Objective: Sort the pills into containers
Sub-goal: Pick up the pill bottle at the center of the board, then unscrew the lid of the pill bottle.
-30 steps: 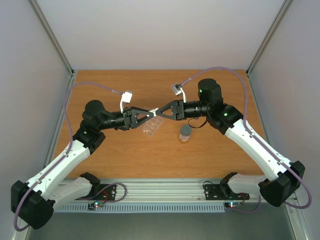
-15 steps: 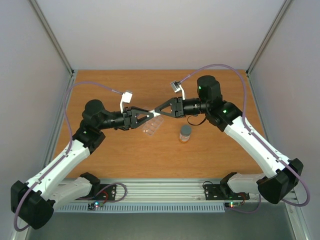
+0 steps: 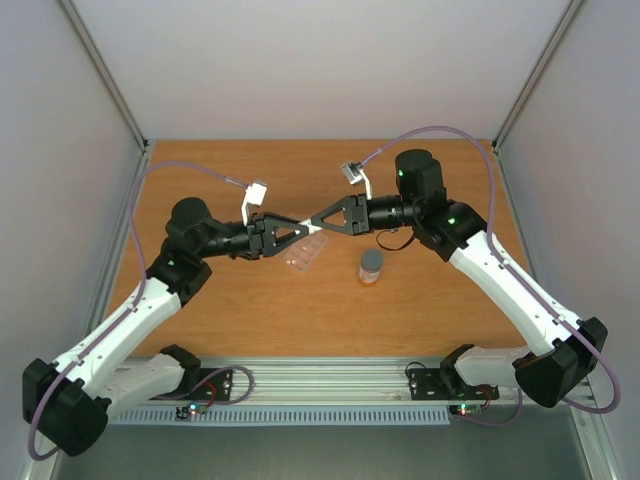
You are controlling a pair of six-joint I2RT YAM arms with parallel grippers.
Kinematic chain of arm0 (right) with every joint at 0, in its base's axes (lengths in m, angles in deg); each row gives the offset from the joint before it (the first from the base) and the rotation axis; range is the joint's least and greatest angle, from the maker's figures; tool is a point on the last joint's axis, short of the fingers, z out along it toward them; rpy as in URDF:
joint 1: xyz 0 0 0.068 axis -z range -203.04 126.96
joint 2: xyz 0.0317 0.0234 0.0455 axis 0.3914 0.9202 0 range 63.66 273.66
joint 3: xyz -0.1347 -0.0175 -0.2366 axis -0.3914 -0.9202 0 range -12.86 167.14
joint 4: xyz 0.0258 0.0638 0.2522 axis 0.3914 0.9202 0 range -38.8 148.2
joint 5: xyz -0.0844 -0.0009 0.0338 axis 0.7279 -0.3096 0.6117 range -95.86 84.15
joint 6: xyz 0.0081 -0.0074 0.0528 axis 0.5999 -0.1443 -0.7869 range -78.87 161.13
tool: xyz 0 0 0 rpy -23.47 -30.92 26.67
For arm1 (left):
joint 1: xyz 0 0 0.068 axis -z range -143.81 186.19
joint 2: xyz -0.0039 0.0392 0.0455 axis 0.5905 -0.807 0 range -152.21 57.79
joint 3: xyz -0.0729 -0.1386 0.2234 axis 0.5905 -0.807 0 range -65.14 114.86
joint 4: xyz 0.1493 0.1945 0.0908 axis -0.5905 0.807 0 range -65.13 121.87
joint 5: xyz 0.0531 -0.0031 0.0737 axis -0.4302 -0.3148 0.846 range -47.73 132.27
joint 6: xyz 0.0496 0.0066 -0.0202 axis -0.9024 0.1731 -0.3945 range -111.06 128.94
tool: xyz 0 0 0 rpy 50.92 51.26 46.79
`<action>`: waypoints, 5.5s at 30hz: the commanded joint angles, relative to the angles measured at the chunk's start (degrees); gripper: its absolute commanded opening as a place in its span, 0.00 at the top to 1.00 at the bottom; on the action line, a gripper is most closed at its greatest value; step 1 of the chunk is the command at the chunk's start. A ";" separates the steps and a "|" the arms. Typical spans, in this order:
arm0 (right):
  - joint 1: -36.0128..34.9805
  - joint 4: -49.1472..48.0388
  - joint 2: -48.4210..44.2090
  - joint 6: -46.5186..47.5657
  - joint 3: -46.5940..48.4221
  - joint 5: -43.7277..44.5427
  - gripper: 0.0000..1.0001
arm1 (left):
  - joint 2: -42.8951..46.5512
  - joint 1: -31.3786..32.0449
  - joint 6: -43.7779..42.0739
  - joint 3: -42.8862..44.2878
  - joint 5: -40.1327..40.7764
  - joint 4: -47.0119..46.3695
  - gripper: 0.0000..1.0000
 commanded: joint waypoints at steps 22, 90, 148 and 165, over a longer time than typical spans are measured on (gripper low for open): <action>0.19 10.29 0.04 37.10 11.45 -5.48 0.99 | -5.23 -1.03 28.98 1.87 -6.78 -31.09 1.00; 4.23 5.40 3.16 2.06 7.40 -5.19 0.56 | -2.11 2.38 -13.70 9.81 6.77 5.55 1.00; 4.24 8.50 -0.44 32.51 10.47 -3.64 0.61 | -8.32 1.59 0.56 14.05 -4.05 -1.88 1.00; 4.41 3.88 1.95 9.18 11.27 -4.86 0.49 | -6.22 1.77 -12.47 14.95 2.60 8.52 1.00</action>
